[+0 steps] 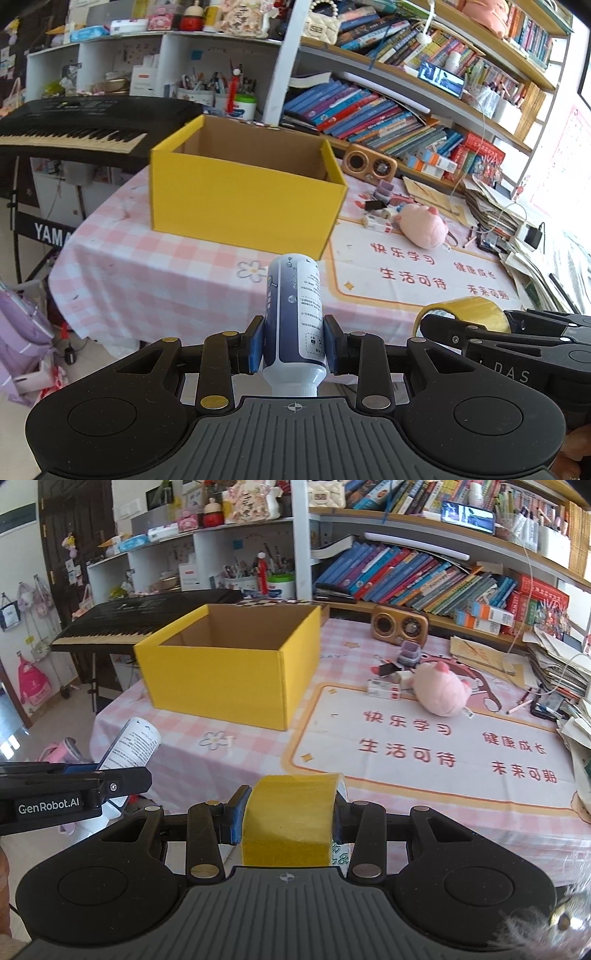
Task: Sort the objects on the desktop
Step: 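Lift and carry the bottle and tape roll toward the yellow box with both tools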
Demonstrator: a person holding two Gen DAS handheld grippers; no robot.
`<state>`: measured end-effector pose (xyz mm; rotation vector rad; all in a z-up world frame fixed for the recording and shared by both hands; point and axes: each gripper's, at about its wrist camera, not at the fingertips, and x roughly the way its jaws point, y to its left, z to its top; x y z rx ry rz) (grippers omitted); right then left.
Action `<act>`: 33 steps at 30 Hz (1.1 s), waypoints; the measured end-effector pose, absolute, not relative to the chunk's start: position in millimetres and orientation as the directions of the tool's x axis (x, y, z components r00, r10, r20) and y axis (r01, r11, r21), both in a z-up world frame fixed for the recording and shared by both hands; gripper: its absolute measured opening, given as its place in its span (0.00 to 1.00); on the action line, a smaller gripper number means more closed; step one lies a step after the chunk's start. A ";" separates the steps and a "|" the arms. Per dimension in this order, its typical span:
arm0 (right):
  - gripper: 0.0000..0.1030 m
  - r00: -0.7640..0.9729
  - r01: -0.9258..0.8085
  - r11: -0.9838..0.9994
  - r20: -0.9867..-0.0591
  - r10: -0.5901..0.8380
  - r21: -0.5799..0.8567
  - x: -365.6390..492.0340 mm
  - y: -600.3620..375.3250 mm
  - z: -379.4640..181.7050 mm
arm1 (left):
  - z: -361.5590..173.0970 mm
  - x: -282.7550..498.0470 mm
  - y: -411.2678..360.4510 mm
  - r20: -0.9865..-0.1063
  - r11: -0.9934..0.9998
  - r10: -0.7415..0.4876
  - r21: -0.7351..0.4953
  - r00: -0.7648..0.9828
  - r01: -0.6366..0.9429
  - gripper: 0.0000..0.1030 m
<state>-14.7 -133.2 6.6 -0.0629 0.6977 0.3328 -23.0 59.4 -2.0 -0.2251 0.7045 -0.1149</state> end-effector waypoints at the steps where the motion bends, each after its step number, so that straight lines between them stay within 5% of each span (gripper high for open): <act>1: 0.38 0.715 -0.327 0.944 -0.639 0.283 0.052 -16.4 -129.9 6.8 | -2.0 -24.8 62.5 -0.627 0.969 -0.177 -0.245 0.758 0.024 0.30; 33: 0.38 0.711 -0.385 0.922 -0.625 0.323 0.038 -18.0 -89.0 14.3 | 4.0 -35.2 98.6 -0.595 0.967 -0.150 -0.254 0.790 -0.007 0.30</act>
